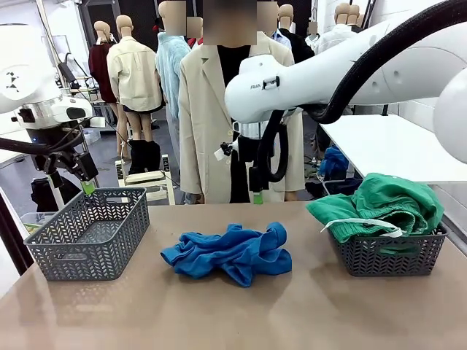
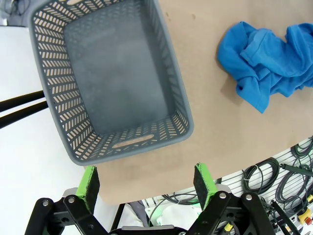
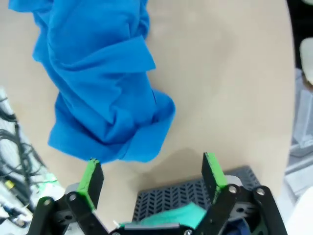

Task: Sort the tops and bottoms.
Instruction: Lift clothes from the center of the table with your right hand.

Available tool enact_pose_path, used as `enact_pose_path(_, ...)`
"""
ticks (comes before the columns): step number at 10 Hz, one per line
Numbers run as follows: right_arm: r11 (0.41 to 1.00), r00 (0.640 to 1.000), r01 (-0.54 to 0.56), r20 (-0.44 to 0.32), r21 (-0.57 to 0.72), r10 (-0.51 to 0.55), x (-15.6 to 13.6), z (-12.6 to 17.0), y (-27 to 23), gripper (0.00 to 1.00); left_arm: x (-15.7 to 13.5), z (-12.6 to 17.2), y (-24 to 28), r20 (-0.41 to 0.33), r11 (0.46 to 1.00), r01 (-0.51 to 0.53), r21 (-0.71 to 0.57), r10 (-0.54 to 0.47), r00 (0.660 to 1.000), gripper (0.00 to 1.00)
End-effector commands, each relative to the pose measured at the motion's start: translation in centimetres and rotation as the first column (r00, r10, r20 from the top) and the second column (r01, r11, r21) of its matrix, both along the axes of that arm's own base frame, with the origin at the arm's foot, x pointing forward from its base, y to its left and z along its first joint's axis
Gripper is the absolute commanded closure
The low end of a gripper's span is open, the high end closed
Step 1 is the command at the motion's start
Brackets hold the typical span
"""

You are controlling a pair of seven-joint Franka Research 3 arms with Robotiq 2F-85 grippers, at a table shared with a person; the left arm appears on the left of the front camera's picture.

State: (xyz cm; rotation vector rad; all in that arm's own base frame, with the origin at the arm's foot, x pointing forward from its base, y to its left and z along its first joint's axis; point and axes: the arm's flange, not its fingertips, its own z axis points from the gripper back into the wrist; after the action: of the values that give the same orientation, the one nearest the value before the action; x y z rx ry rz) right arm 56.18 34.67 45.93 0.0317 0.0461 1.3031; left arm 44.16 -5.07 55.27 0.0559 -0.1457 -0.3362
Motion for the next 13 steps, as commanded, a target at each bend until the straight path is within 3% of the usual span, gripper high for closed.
enact_pose_path(1, 0.998, 0.999, 0.026, 0.031, 0.053, -0.027, -2.9, -2.4, -0.4, 0.0, 0.1, 0.3, 0.2, -0.006, 1.0, -0.009, 0.013, 0.009, 1.0, 0.0)
enact_pose_path(2, 0.998, 0.997, 0.047, 0.053, 0.037, -0.049, -3.9, -1.3, -1.2, 0.0, 0.1, 0.3, 0.2, -0.006, 1.0, -0.009, 0.013, 0.009, 1.0, 0.0)
enact_pose_path(3, 1.0, 1.0, 0.0, 0.011, 0.018, 0.0, -0.4, -0.8, 0.5, 0.0, 0.1, 0.3, 0.2, -0.006, 1.0, -0.009, 0.013, 0.009, 1.0, 0.0)
enact_pose_path(7, 1.0, 1.0, 0.01, 0.022, 0.024, -0.01, -0.9, -0.9, 0.5, 0.0, 0.1, 0.3, 0.2, -0.006, 1.0, -0.009, 0.013, 0.009, 1.0, 0.0)
enact_pose_path(10, 0.994, 0.994, -0.101, 0.048, 0.046, 0.099, -1.8, -4.5, 1.7, 0.0, 0.1, 0.3, 0.2, -0.006, 1.0, -0.009, 0.013, 0.009, 1.0, 0.0)
enact_pose_path(13, 0.981, 0.982, -0.191, 0.013, 0.026, 0.19, -2.5, -7.1, 3.4, 0.0, 0.1, 0.3, 0.2, -0.006, 1.0, -0.009, 0.013, 0.009, 1.0, 0.0)
